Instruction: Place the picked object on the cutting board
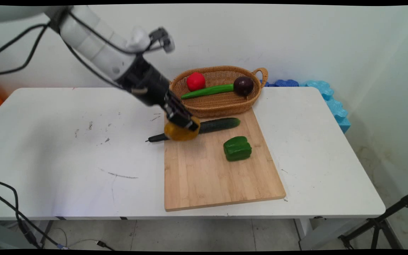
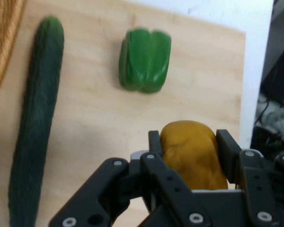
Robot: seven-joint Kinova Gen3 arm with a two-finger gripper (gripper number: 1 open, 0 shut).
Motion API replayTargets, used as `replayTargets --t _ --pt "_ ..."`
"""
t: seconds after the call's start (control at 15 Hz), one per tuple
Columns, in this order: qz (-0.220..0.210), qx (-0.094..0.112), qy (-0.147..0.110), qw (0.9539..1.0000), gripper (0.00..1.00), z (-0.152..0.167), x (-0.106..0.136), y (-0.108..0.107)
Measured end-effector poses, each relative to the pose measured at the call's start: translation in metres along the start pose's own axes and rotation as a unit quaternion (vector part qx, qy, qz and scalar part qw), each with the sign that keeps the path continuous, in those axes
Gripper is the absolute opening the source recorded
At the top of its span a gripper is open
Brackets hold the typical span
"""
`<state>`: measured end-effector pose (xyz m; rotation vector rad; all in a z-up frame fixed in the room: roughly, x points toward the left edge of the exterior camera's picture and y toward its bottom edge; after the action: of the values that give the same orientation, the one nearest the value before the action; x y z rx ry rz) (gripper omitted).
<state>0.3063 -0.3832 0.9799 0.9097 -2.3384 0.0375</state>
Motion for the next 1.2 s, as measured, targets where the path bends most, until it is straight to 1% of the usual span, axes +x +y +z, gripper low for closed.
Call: replayTargets --t 0.27,0.4,0.67,0.87,1.2 --pt "0.001 0.008 -0.031 0.9995 0.00 0.038 -0.020 -0.002" --pt "0.002 0.015 -0.041 0.9991 0.00 0.054 -0.026 -0.006" --pt "0.008 0.034 -0.045 0.9984 0.00 0.082 -0.032 -0.015" --pt "0.011 0.045 -0.046 0.9979 0.00 0.097 -0.034 -0.020" --pt "0.010 0.056 -0.044 0.9974 0.00 0.108 -0.040 -0.024"
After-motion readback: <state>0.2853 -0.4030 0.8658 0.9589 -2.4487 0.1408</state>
